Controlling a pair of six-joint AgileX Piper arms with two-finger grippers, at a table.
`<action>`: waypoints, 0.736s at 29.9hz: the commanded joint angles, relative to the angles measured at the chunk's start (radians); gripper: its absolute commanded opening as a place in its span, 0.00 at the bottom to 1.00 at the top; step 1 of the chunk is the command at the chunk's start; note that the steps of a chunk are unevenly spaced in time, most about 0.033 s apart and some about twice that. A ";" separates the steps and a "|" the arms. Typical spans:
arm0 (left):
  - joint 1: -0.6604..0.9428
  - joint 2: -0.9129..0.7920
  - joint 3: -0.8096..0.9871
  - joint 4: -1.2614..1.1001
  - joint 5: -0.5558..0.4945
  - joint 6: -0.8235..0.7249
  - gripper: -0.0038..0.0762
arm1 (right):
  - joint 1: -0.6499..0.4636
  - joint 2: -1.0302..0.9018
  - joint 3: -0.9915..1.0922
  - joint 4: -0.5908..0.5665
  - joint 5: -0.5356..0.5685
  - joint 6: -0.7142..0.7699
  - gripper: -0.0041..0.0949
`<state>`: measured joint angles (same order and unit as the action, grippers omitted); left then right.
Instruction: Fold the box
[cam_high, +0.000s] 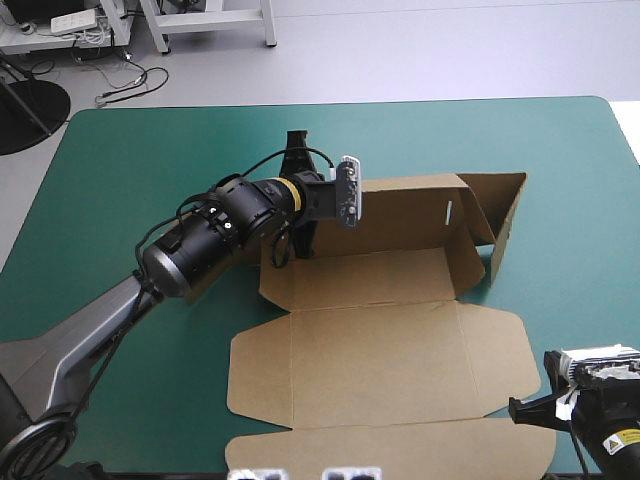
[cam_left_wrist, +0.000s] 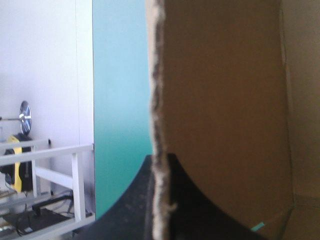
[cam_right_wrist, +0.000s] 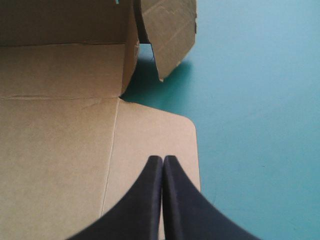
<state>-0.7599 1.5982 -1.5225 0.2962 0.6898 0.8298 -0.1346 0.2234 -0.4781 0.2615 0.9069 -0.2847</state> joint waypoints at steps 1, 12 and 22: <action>-0.053 -0.048 -0.033 0.024 -0.085 0.022 0.04 | 0.000 0.011 -0.027 0.014 -0.067 -0.007 0.03; -0.070 0.028 -0.027 0.055 -0.099 0.016 0.04 | 0.000 0.011 -0.027 0.018 -0.067 -0.005 0.03; -0.087 0.037 -0.023 0.284 -0.163 -0.262 0.04 | 0.000 0.077 -0.122 -0.081 -0.126 0.145 0.03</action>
<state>-0.8284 1.6791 -1.5225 0.4903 0.5769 0.6470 -0.1346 0.2435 -0.5242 0.1996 0.8768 -0.1643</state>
